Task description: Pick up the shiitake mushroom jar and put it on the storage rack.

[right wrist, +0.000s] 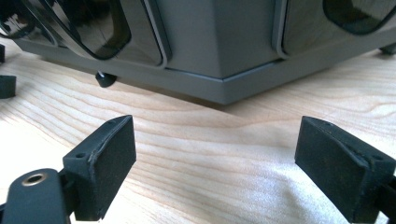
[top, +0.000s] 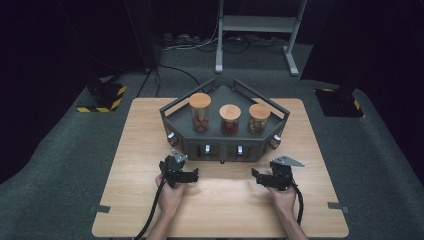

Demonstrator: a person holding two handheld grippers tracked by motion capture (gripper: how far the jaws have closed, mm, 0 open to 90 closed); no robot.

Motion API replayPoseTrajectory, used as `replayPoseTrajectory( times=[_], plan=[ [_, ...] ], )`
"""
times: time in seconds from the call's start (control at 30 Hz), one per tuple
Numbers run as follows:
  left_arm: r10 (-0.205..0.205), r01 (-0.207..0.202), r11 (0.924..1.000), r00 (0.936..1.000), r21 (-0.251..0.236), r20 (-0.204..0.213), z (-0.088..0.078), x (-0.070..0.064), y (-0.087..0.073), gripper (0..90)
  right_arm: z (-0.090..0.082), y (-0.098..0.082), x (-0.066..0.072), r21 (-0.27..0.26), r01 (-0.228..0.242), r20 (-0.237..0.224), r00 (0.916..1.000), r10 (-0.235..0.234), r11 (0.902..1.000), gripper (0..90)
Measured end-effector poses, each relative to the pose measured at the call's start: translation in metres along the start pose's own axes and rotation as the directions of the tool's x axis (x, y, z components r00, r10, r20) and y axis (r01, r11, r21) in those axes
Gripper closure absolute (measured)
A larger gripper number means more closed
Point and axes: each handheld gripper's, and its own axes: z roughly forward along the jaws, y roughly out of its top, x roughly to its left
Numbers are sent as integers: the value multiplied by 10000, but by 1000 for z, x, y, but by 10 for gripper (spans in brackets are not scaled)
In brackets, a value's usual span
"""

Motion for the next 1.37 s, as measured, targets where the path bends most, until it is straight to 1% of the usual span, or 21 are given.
replayPoseTrajectory(
  times=[0.03, 0.2, 0.27, 0.37, 0.6, 0.67, 0.73, 0.83, 0.87, 0.93, 1.0, 1.33, 1.37],
  plan=[
    [-1, 1, 10000, 10000, -1, 1, 0, 0, 0, 21, 1, -1, 0, 80, -4, 26, 10000, 4, 10000, 114],
    [-26, 26, 10000, 10000, -9, 7, 0, 0, 0, 22, 3, -1, 1, 157, 133, 152, 9998, -135, 9998, 115],
    [5, -5, 10000, 10000, 0, -1, 0, 0, 0, 21, 6, -3, 2, 368, 361, 344, 9987, -374, 9987, 111],
    [6, -6, 10000, 10000, 0, -2, 0, 0, 0, 21, 9, -4, 2, 463, 273, 418, 9987, -292, 9986, 111],
    [12, -12, 10000, 10000, 4, -7, 0, 0, 0, 21, 10, -5, 1, 469, 242, 502, 9984, -265, 9986, 113],
    [14, -14, 10000, 10000, 6, -8, 0, 0, 0, 21, 11, -4, 1, 556, 281, 537, 9981, -311, 9981, 106],
    [14, -14, 10000, 10000, 6, -9, 0, 0, 0, 21, 13, -3, 2, 865, 332, 627, 9973, -387, 9957, 100],
    [15, -15, 10000, 10000, 10, -7, 0, 0, 0, 21, 16, -3, 5, 1097, 608, 886, 9936, -707, 9921, 106],
    [11, -11, 10000, 10000, 3, -7, 0, 0, 0, 21, 17, -3, 7, 1205, 790, 1027, 9905, -916, 9896, 106],
    [17, -17, 10000, 10000, 9, -7, 0, 0, 0, 21, 19, -3, 13, 1410, 1148, 1380, 9813, -1343, 9833, 104],
    [9, -9, 10000, 10000, 4, -7, 0, 0, 0, 21, 19, -3, 12, 1388, 1116, 1327, 9826, -1302, 9840, 107],
    [16, -16, 10000, 10000, 13, 6, 0, 0, 0, 20, 19, -3, 12, 1388, 1105, 1336, 9826, -1292, 9841, 107],
    [-35, 35, 10000, 10000, -6, 16, 0, 0, 0, 20, 19, -3, 12, 1388, 1107, 1335, 9826, -1294, 9841, 107]
  ],
)
